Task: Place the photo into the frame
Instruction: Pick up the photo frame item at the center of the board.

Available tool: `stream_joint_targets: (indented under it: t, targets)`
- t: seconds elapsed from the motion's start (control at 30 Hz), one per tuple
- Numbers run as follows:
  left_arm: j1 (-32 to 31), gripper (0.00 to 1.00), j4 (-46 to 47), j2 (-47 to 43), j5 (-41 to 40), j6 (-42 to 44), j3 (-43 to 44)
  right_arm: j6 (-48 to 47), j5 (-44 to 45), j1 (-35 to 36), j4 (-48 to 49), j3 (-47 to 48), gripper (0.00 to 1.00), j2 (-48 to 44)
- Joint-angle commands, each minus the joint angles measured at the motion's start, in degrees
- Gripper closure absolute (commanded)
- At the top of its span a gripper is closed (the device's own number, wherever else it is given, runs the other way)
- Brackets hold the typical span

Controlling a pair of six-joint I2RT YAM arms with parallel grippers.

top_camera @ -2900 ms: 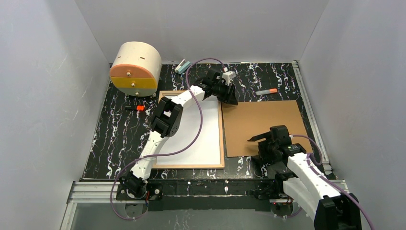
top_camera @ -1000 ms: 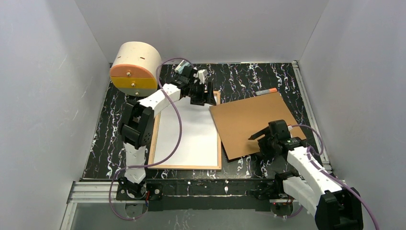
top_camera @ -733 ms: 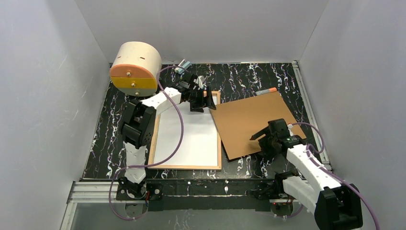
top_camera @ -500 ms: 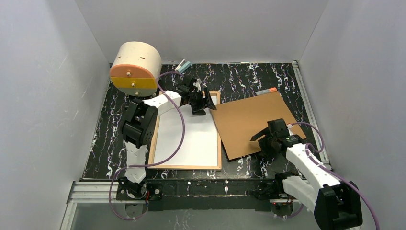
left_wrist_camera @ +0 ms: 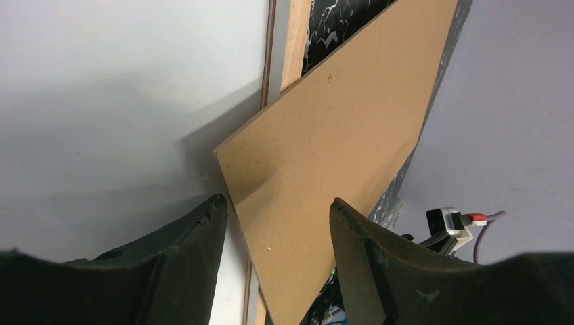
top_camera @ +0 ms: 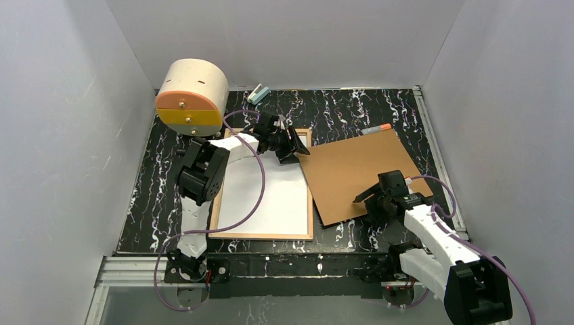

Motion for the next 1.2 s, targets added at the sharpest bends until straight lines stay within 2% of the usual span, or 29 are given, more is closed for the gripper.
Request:
stream_joint_targets:
  t: [0.0, 0.23, 0.43, 0.7, 0.83, 0.97, 1.17]
  targets:
    - [0.14, 0.46, 5.89, 0.48, 3.56, -4.83, -2.21, 0.61, -0.43, 0.10, 1.17, -1.65, 0.26, -0.38]
    - [0.14, 0.55, 20.56, 1.57, 7.87, -15.19, -8.16, 0.95, -2.18, 0.11, 3.15, -2.74, 0.26, 0.88]
    - [0.14, 0.62, 21.53, 1.79, 8.17, -14.79, -8.32, 0.87, -2.19, 0.10, 3.18, -2.39, 0.27, 1.55]
    - [0.46, 0.86, 23.47, 2.13, 8.10, -12.88, -8.09, 0.67, -2.19, 0.09, 2.25, -1.15, 0.27, 1.60]
    - [1.55, 1.00, 25.71, 1.95, 8.80, -12.10, -7.36, -0.04, -1.79, 0.04, 0.95, 0.10, 0.23, 0.78]
    - [2.28, 1.00, 29.39, 2.14, 10.54, -13.91, -6.04, -1.83, -0.32, 0.09, -1.72, 2.94, 0.20, -0.65]
    - [4.10, 1.00, 29.77, 1.11, 12.32, -16.88, -1.81, -8.53, 3.98, 0.05, -6.44, 11.55, 0.12, -3.46]
